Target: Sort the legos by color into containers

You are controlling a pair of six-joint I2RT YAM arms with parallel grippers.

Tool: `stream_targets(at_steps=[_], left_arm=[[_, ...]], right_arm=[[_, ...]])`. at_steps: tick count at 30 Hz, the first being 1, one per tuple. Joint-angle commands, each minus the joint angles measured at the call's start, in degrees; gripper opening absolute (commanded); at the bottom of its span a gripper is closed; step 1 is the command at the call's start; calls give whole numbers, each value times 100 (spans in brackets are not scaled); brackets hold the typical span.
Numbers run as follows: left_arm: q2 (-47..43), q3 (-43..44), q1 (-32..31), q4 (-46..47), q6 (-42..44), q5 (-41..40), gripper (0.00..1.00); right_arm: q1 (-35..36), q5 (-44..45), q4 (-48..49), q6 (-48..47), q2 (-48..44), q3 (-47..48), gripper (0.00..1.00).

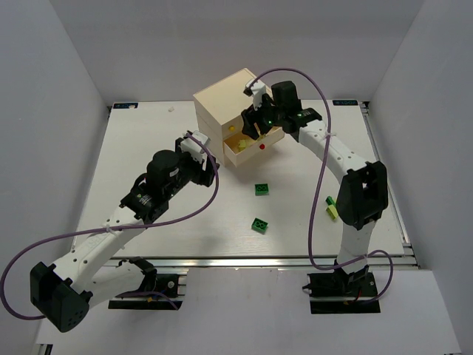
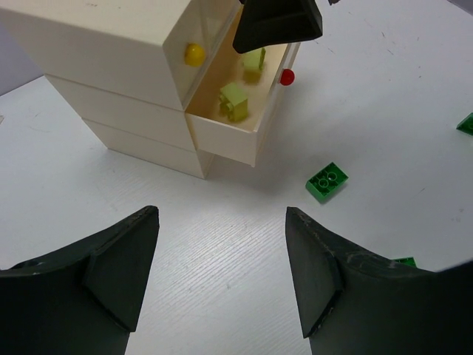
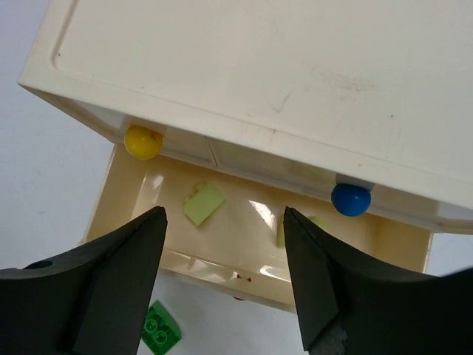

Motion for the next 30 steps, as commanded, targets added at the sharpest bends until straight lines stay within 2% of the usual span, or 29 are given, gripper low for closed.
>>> stream_targets(at_steps=[1, 4, 5, 6, 7, 8, 9, 11, 13, 14, 15, 16, 17, 19, 20, 22, 23, 27, 30], left_arm=[[-76, 16, -13, 94, -17, 151, 78], [-50, -1, -13, 120, -43, 239, 70], [-41, -10, -13, 138, -61, 448, 58], [-41, -10, -13, 173, -96, 581, 48], [-6, -19, -13, 182, -105, 660, 38], [20, -2, -13, 191, -131, 766, 29], [47, 16, -13, 191, -166, 1010, 13], [143, 95, -13, 147, -184, 1240, 6], [205, 122, -13, 147, -228, 1494, 5], [222, 148, -13, 138, -228, 1574, 8], [240, 174, -13, 94, -237, 1627, 23], [258, 201, -13, 94, -393, 1767, 33], [267, 218, -13, 94, -430, 1829, 43], [267, 227, -13, 120, -518, 2005, 64], [258, 236, -13, 146, -544, 2049, 66], [284, 253, -13, 173, -632, 2137, 69], [293, 271, -13, 190, -667, 2242, 69], [302, 306, -13, 173, -738, 2357, 70], [232, 297, -13, 173, -738, 2314, 70]], right_arm=[[-39, -13, 61, 173, -218, 155, 70], [-48, -118, 61, 278, -349, 138, 61], [-57, -110, 61, 313, -524, 103, 55], [-74, -75, 70, 348, -682, -54, 34], [-161, -48, 96, 410, -832, -186, 21], [-206, 13, 244, 636, -1225, -387, 0], [-363, 187, 280, 717, -1420, -807, 0], [-775, 233, 37, 893, -1815, -1144, 0], [-1005, 163, -411, 876, -1984, -1521, 0], [-1406, 119, -631, 806, -2202, -1706, 0], [-1532, 49, -929, 545, -2335, -1943, 0], [-1638, 23, -1063, 377, -2475, -2450, 3], [-2004, -39, -1212, 201, -2755, -2655, 23], [-2252, -22, -1862, -414, -2985, -2963, 52], [-2376, 109, -2090, -581, -3221, -3156, 67], [-2482, 425, -2470, -1030, -3442, -3368, 76], [-2509, 757, -2505, -1170, -3643, -3569, 77], [-2605, 1505, -2496, -1470, -3795, -4045, 76], [-2667, 1613, -2567, -1515, -3742, -4256, 76]])
